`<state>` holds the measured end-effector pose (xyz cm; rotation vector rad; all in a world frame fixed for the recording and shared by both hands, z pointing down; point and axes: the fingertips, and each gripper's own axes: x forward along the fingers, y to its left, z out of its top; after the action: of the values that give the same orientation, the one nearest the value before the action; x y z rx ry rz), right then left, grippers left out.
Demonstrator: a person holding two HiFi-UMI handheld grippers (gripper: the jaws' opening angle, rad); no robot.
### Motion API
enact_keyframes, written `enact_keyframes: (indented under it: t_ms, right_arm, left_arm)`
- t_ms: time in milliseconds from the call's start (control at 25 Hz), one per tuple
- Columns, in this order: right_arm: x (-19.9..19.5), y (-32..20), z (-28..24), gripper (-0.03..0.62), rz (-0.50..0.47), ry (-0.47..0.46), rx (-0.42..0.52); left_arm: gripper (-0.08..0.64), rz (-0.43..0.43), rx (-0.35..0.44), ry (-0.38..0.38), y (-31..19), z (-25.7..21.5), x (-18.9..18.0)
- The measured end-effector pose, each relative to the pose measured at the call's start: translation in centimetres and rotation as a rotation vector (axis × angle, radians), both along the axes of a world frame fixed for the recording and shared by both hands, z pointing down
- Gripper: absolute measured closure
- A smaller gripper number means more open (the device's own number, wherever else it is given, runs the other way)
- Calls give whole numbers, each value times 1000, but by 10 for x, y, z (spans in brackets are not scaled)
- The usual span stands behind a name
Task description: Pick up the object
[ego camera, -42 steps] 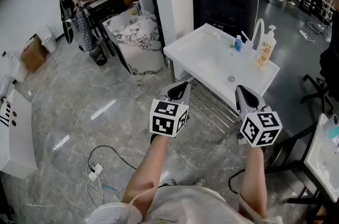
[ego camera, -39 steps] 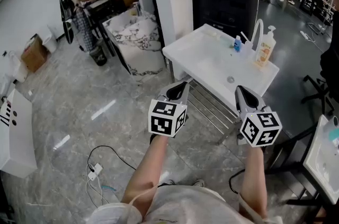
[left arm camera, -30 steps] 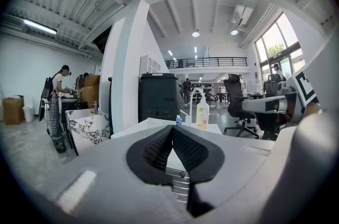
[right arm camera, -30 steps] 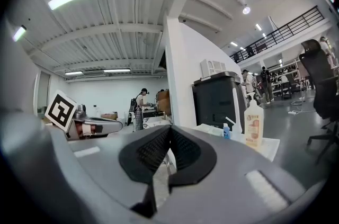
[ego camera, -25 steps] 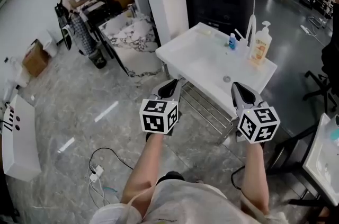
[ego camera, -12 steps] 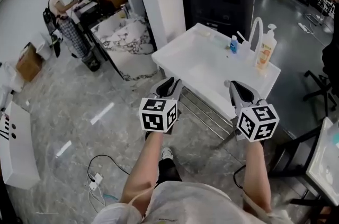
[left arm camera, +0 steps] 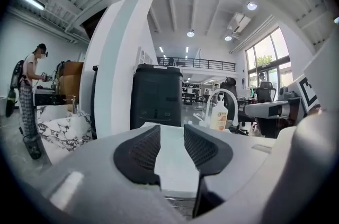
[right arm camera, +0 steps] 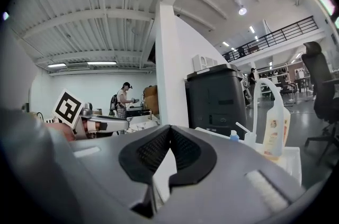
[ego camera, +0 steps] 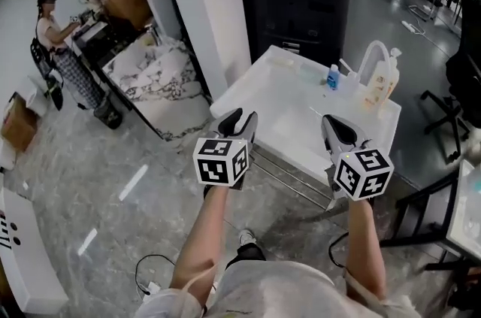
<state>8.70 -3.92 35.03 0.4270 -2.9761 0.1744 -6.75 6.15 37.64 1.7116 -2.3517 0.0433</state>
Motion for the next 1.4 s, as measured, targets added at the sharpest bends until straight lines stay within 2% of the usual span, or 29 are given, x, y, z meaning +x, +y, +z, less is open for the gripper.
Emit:
enact_keyframes:
  t_ms: [240, 360, 480, 920, 1400]
  right_arm:
    - [-51, -9, -3, 591, 90, 13, 3]
    - [-70, -11, -2, 591, 128, 16, 8]
    - [-84, -12, -1, 591, 157, 21, 12]
    - [-90, -44, 3, 591, 277, 16, 21]
    - [-97, -128, 5, 591, 376, -19, 7]
  left_arm:
    - [413, 88, 12, 22, -23, -2, -63]
    - [382, 137, 22, 38, -33, 1, -83]
    - [380, 174, 27, 50, -42, 6, -99]
    - [367, 278, 38, 50, -89, 14, -118]
    - [367, 352, 18, 12, -175, 16, -135]
